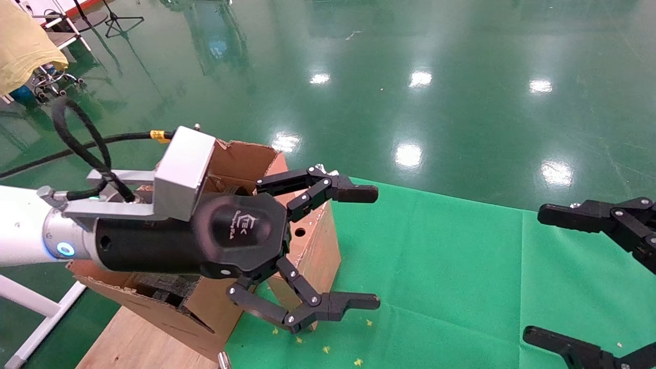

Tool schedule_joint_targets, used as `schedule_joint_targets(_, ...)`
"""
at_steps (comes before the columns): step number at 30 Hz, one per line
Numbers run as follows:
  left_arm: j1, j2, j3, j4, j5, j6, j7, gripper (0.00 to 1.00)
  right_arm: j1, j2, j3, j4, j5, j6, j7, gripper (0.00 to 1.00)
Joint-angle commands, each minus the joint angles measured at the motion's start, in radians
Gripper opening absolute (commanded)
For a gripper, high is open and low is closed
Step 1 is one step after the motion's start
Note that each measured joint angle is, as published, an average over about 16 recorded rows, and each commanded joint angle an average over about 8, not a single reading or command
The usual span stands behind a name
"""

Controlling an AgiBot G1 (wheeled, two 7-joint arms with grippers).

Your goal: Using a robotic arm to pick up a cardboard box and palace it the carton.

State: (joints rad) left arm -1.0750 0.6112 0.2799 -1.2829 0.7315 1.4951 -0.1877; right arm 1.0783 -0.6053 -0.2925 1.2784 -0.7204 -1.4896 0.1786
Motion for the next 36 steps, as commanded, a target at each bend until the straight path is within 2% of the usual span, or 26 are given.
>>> schedule_joint_targets(1,0.000,0.000,0.000,0.000,0.000,0.000,0.000,1.00,0.000,0.000,0.000,0.000,0.000,0.000,0.000,1.00)
schedule_joint_targets(15,0.000,0.000,0.000,0.000,0.000,0.000,0.000,1.00,0.000,0.000,0.000,0.000,0.000,0.000,0.000,0.99)
schedule_joint_targets(17,0.000,0.000,0.000,0.000,0.001,0.000,0.000,1.00,0.000,0.000,0.000,0.000,0.000,0.000,0.000,0.84)
schedule_joint_targets(23,-0.020,-0.015,0.009,-0.026,0.069,-0.022,0.020,1.00,0.000,0.000,0.000,0.000,0.000,0.000,0.000,0.10)
schedule_joint_targets(24,-0.027,-0.017,0.013,-0.033,0.091,-0.029,0.024,1.00,0.000,0.000,0.000,0.000,0.000,0.000,0.000,0.03)
schedule_joint_targets(25,-0.036,-0.019,0.018,-0.041,0.116,-0.037,0.027,1.00,0.000,0.000,0.000,0.000,0.000,0.000,0.000,0.00)
schedule_joint_targets(29,-0.069,-0.015,0.040,-0.056,0.198,-0.069,0.019,1.00,0.000,0.000,-0.001,-0.001,0.000,0.000,0.000,0.00)
schedule_joint_targets(36,-0.092,0.003,0.060,-0.052,0.220,-0.108,-0.024,1.00,0.000,0.000,-0.001,-0.001,0.000,0.000,0.000,0.00)
